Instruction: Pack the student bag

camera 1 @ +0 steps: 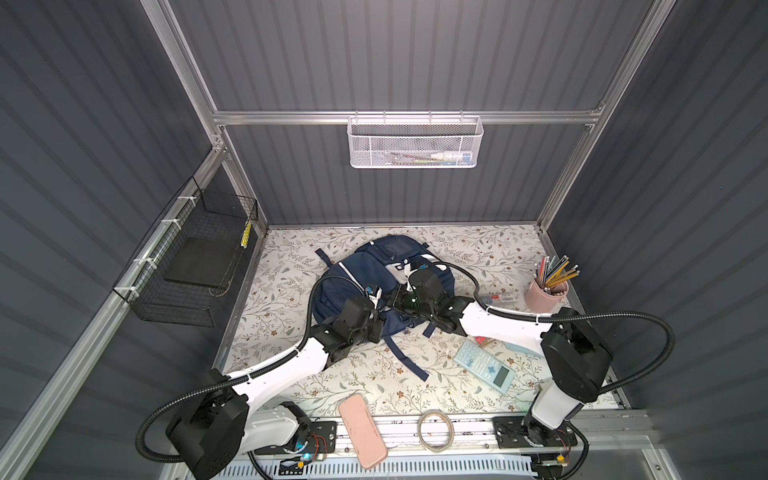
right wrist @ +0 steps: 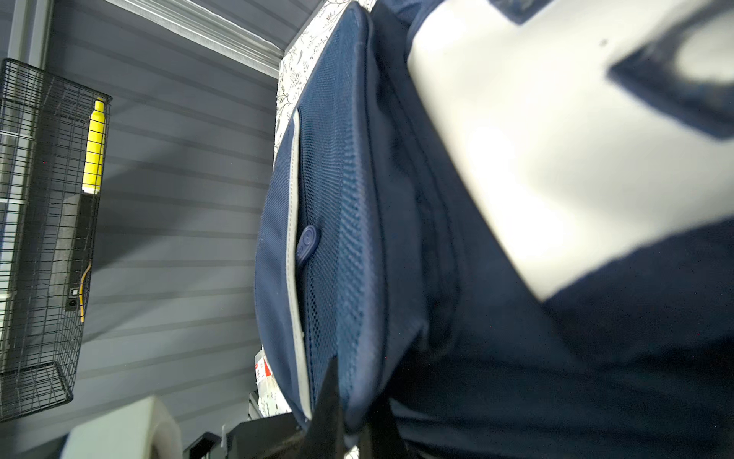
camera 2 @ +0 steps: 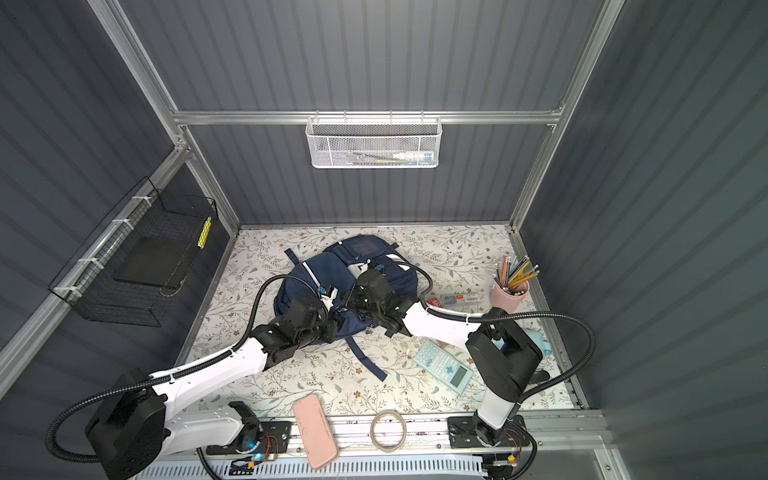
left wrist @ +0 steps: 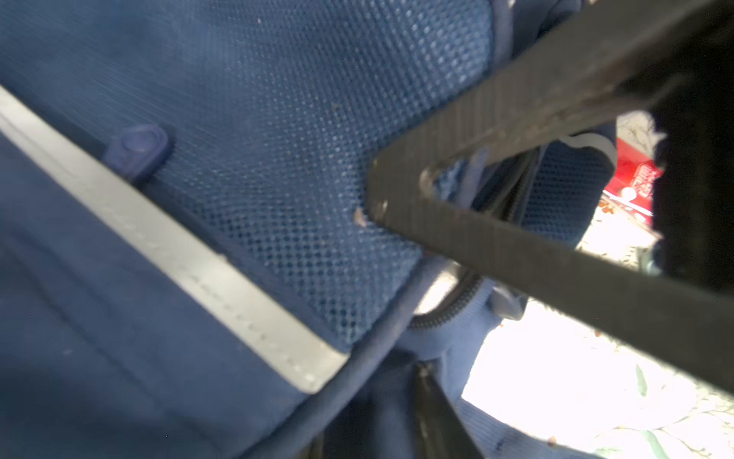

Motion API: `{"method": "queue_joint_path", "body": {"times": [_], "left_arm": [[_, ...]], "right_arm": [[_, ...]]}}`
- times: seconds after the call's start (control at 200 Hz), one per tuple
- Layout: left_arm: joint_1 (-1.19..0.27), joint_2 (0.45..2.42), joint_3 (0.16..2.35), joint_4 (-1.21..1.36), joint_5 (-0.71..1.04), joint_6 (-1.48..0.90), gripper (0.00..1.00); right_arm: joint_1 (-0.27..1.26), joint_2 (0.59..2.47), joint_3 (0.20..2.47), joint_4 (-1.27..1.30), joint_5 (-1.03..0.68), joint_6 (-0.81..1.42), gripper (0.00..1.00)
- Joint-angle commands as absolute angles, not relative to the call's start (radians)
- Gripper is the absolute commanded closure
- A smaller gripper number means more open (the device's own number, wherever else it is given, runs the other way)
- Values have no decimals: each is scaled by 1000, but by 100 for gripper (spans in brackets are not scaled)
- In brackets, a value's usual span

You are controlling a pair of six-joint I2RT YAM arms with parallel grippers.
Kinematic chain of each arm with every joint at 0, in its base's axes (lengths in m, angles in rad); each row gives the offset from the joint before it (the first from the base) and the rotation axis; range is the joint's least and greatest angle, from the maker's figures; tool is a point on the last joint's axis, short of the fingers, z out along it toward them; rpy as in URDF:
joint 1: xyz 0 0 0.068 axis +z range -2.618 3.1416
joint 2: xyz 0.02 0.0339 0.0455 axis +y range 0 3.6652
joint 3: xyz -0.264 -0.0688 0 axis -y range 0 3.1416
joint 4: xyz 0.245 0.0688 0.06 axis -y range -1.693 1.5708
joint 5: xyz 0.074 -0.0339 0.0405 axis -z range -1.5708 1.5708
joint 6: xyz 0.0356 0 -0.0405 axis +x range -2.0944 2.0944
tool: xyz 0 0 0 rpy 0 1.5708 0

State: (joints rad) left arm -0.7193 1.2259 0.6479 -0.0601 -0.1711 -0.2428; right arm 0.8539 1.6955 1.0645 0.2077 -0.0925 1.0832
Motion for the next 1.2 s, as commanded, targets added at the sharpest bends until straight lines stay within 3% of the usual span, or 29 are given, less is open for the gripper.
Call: {"method": "queue_joint_path", "body": {"times": [0.0, 0.04, 0.075, 0.195, 0.285, 0.44, 0.515, 0.6, 0.785, 1.196], "left_arm": [[-703, 1191, 693, 54, -277, -191, 72], [-703, 1202, 696, 53, -274, -181, 85], [-703, 1212, 699, 50, -264, -179, 87], [-703, 1253, 713, 48, -225, -174, 79], [-703, 1278, 704, 62, -237, -181, 62], [-703, 1298, 663, 100, -266, -181, 58], [-703, 1309, 656, 100, -292, -191, 64], [-703, 1305, 646, 119, -288, -192, 82], [-703, 1318, 651, 108, -293, -195, 100], [-701, 1234, 626, -67, -256, -248, 100]], "right_arm": [[876, 1684, 1048, 186, -204, 1058, 100], [875, 1682, 1049, 185, -210, 1058, 100], [874, 1683, 1052, 184, -217, 1057, 100], [874, 1683, 1055, 188, -222, 1057, 100], [874, 1684, 1053, 200, -228, 1063, 100], [874, 1678, 1048, 208, -232, 1071, 100], [874, 1672, 1048, 204, -230, 1069, 100], [874, 1666, 1047, 199, -229, 1068, 100], [874, 1654, 1051, 192, -224, 1064, 100], [741, 1591, 1057, 102, -249, 984, 100]]}}
